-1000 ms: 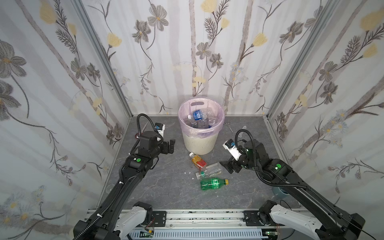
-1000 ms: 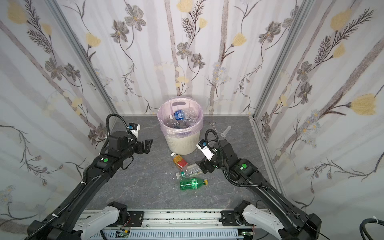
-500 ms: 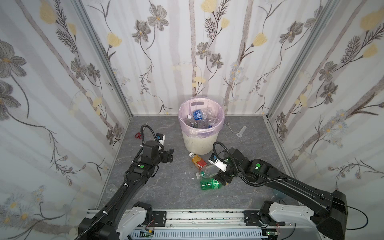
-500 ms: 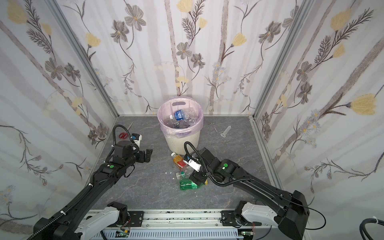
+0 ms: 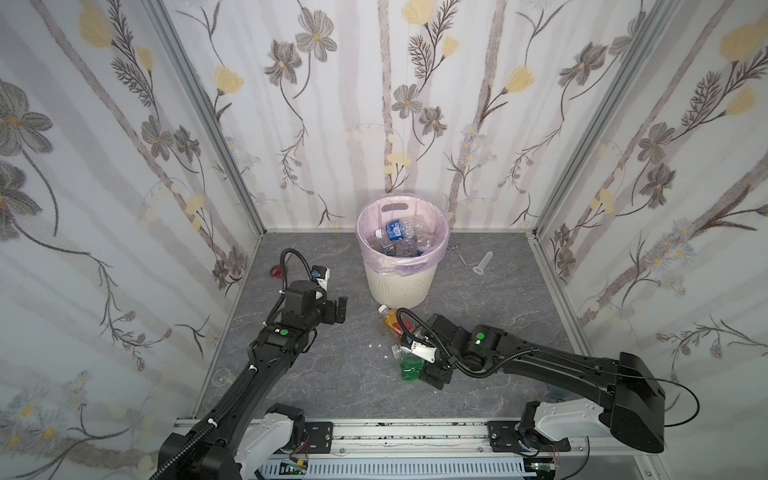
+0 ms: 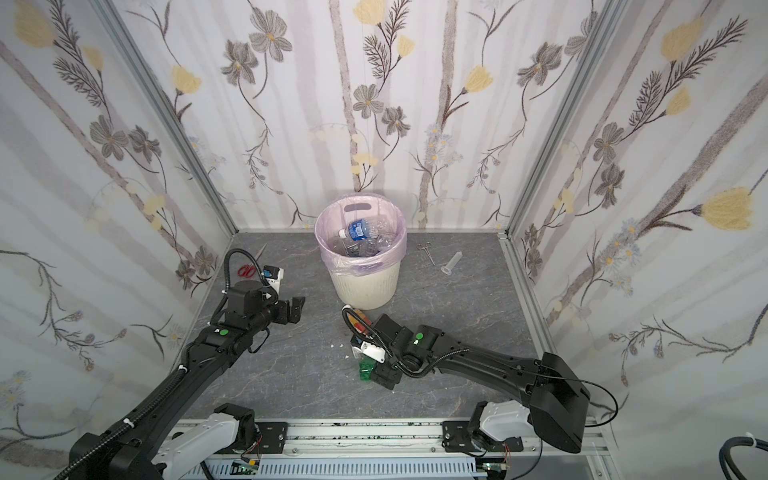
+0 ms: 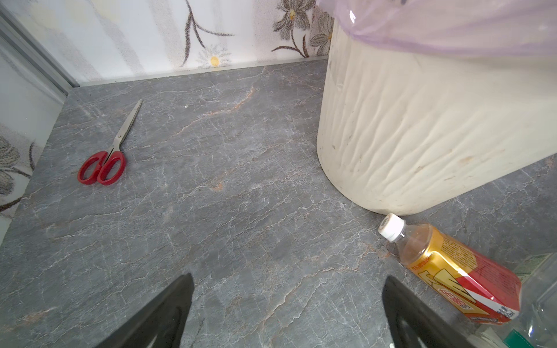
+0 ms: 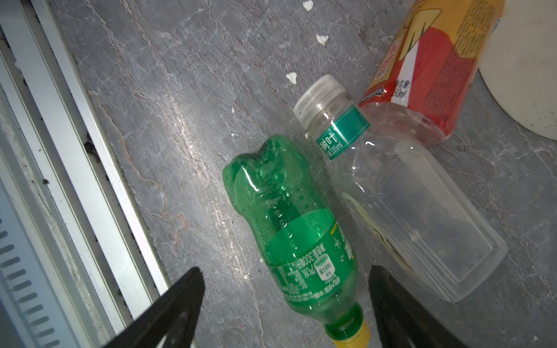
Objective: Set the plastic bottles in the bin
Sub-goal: 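Lower the right gripper onto the green soda bottle and close it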
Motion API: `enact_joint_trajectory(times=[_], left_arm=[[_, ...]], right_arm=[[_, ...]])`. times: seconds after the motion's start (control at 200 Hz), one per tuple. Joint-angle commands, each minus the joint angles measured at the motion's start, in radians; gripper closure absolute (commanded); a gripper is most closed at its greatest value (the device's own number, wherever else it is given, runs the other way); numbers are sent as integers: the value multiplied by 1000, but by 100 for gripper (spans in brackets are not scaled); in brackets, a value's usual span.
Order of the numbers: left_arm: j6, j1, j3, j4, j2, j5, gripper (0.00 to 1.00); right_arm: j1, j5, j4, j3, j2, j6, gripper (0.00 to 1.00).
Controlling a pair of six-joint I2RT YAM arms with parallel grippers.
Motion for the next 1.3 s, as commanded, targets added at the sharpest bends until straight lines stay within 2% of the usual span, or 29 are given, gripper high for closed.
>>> enact_joint_trajectory(times=[0.0,0.84,1.294], left_arm=[[5,1,1,26,4,-8,0],[6,6,-1,28,-8,-52,0],[3,8,0,30,-7,-57,0]], right_arm=[[4,-8,58,-5,22,-24,16],[32,71,104,11,234,-29,25],[37,79,112,17,280,-29,31]])
